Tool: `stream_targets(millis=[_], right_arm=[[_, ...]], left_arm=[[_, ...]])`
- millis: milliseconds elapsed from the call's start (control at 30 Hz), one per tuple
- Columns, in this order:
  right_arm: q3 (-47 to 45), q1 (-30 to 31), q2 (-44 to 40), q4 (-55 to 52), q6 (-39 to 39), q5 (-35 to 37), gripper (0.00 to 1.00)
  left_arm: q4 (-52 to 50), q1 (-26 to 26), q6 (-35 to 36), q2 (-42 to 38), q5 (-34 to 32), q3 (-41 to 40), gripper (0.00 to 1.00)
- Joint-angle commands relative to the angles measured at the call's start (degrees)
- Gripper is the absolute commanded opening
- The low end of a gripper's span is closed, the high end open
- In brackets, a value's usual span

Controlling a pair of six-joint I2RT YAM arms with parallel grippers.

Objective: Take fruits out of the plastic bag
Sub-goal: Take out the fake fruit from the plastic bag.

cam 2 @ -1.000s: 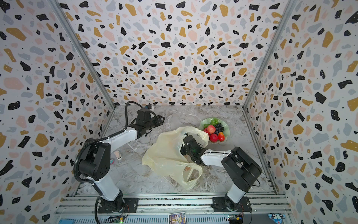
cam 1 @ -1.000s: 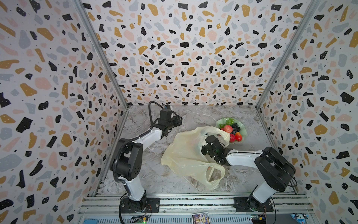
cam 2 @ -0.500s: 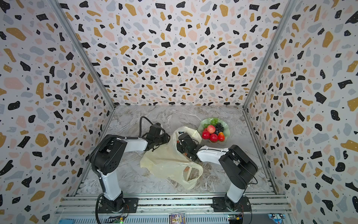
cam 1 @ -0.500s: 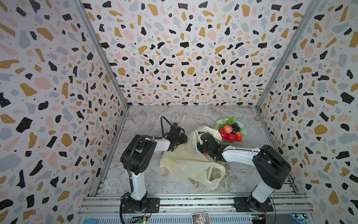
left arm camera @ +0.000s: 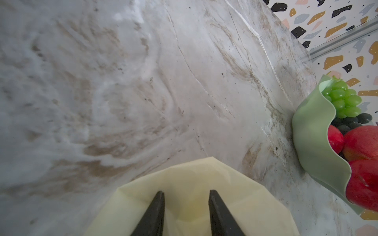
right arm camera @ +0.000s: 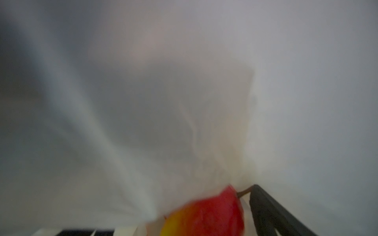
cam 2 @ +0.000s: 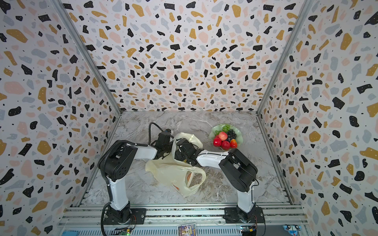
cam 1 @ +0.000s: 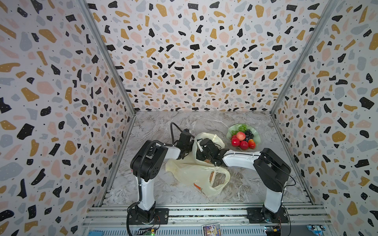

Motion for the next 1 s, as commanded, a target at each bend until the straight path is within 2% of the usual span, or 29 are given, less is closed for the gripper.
stream_targets(millis=[0,67,333,533,700,833,967], right_arm=[[2.94,-0.19,1.18,-2.41,-1.48,1.76,0.99],[2.71,-0.99,1.93,-2.69,-1.19,0.67,0.99],[-5.14,-2.78,0.3,1.72,1.17,-6.01,0.87],[-7.27,-2.86,1.35,2.84,2.65,-7.85,0.84],[-6.78,-2.89,-0.22,1.74,2.04,-8.36,0.59],[-9.14,-2.86,-6.18,1.37,2.17,-8.82,0.41],[-13.44,-3.04,-13.81,1.38,2.98,-9.58,0.37]], left_arm=[[-0.98,0.03,-0.57,1.14,1.08,-2.0,0.38],[-0.7,0.04,-0.73,0.91,1.13,-2.29,0.38],[-0.32,0.04,-1.79,0.7,0.51,-2.46,0.38],[1.09,0.04,-2.67,0.79,-0.11,-2.99,0.37],[1.12,0.17,-3.42,0.96,-1.56,-3.25,0.37],[-0.24,0.65,-4.0,0.93,-5.1,-3.69,0.37],[-0.92,1.78,-5.14,1.66,-7.26,-4.13,0.37]])
